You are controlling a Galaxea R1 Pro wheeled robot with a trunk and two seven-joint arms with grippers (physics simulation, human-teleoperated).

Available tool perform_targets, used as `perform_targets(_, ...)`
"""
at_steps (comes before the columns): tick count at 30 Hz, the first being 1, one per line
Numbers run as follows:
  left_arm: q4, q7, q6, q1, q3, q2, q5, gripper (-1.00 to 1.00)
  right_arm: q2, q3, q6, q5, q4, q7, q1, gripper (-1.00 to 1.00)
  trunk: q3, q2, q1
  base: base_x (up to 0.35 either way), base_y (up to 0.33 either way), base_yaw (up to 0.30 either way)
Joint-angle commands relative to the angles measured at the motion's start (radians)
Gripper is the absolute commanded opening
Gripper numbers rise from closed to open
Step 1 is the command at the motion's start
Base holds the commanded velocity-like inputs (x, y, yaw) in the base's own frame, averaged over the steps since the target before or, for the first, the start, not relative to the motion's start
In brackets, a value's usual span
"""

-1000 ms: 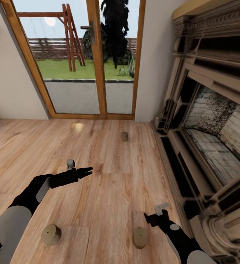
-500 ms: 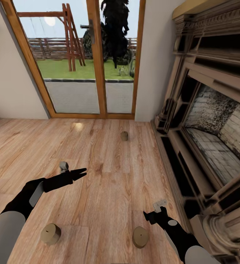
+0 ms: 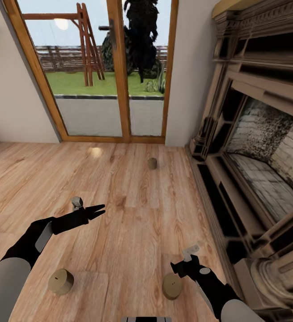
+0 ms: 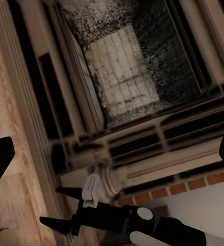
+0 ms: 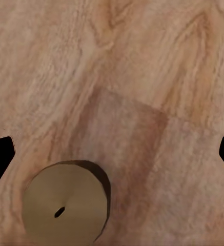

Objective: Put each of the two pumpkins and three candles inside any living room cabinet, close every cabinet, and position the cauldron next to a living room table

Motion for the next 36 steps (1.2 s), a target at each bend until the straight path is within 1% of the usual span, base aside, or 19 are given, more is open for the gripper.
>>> perform_targets(1, 0.000, 0.000, 0.000, 0.000, 0.000, 0.000, 0.000, 1.00, 0.000, 0.000, 0.006, 0.000, 0.000, 0.000, 0.000, 1.00, -0.003, -0.007, 0.004, 0.000, 0.000, 0.155)
perform_targets(2, 0.000, 0.000, 0.000, 0.000, 0.000, 0.000, 0.000, 1.00, 0.000, 0.000, 0.011, 0.000, 0.000, 0.000, 0.000, 1.00, -0.006, -0.014, 0.008, 0.000, 0.000, 0.231)
perform_targets(3, 0.000, 0.000, 0.000, 0.000, 0.001, 0.000, 0.000, 1.00, 0.000, 0.001, 0.175, -0.001, 0.000, 0.000, 0.000, 1.00, -0.009, -0.021, 0.012, 0.000, 0.000, 0.250)
perform_targets(7, 0.000, 0.000, 0.000, 0.000, 0.001, 0.000, 0.000, 1.00, -0.001, 0.001, 0.220, -0.003, -0.002, 0.000, -0.001, 1.00, -0.022, -0.049, 0.027, 0.000, 0.000, 0.271)
perform_targets(15, 0.000, 0.000, 0.000, 0.000, 0.001, 0.000, 0.000, 1.00, -0.002, 0.001, 0.228, -0.001, -0.003, 0.001, -0.001, 1.00, -0.047, -0.103, 0.057, 0.000, 0.000, 0.273)
perform_targets(36, 0.000, 0.000, 0.000, 0.000, 0.001, 0.000, 0.000, 1.00, -0.002, 0.001, 0.225, 0.002, -0.002, -0.011, -0.001, 1.00, -0.128, -0.108, 0.066, 0.000, 0.000, 0.009)
